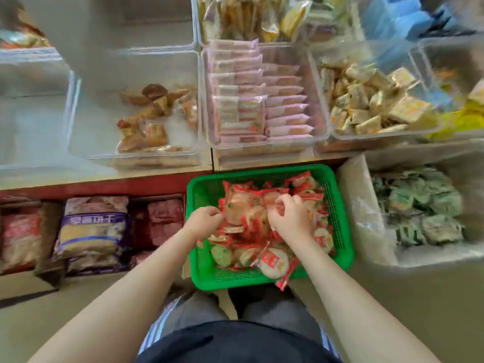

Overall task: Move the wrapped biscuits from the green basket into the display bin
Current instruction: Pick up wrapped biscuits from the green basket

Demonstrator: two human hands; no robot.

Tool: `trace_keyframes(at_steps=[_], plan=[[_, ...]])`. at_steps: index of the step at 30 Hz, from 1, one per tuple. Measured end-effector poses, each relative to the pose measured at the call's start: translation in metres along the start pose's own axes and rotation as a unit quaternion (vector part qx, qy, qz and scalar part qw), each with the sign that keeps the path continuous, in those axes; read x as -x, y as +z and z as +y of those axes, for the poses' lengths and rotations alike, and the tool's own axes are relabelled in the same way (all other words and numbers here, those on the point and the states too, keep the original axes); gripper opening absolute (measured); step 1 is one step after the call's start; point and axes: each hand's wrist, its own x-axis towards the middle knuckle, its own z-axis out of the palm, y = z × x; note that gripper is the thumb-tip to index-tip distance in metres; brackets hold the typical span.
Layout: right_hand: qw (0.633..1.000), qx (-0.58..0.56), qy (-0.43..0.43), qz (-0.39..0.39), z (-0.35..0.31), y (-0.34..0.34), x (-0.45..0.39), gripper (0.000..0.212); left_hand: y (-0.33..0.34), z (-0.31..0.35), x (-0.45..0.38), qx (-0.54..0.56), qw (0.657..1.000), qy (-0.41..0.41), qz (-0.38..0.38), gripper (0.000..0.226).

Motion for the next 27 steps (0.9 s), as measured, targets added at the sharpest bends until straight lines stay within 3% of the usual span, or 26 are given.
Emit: trace_keyframes(at_steps=[3,5,8,11,14,16,18,20,22,27], plan=[[0.984,0.123,0.027,-0.125,0.019,-0.001,-0.003,0.087,0.013,0.008,0.001,0.0,1.0,-0.018,0.002,0.02],[0.969,0.14,0.039,-0.2,0.024,0.003,-0.002,0.103,0.019,0.014,0.003,0.004,0.999,-0.031,-0.008,0.019],[0.974,0.086,0.052,-0.204,0.026,0.012,-0.005,0.085,0.024,0.024,0.002,0.011,0.999,-0.031,-0.017,0.019],[0.986,-0.025,0.09,-0.138,0.018,-0.004,-0.009,0.053,0.026,0.031,0.0,0.049,0.998,-0.032,-0.003,0.019],[0.984,-0.132,0.091,-0.077,0.009,-0.025,-0.016,0.039,0.026,0.042,0.002,0.121,0.992,-0.037,0.022,0.017],[0.969,-0.221,0.06,-0.09,-0.001,-0.034,-0.021,0.035,0.025,0.05,0.004,0.205,0.978,-0.039,0.017,0.018],[0.955,-0.253,0.02,-0.155,-0.017,-0.037,-0.022,0.038,0.025,0.056,0.007,0.327,0.944,-0.033,-0.023,0.027],[0.936,-0.277,0.01,-0.216,-0.033,-0.035,-0.022,0.047,0.023,0.055,0.009,0.417,0.907,-0.018,-0.051,0.031],[0.936,-0.275,0.006,-0.219,-0.041,-0.029,-0.023,0.051,0.017,0.048,0.008,0.442,0.896,-0.009,-0.035,0.031],[0.979,-0.14,-0.038,-0.144,-0.029,-0.013,-0.031,0.019,-0.009,0.017,0.002,0.503,0.864,-0.017,0.027,0.03]])
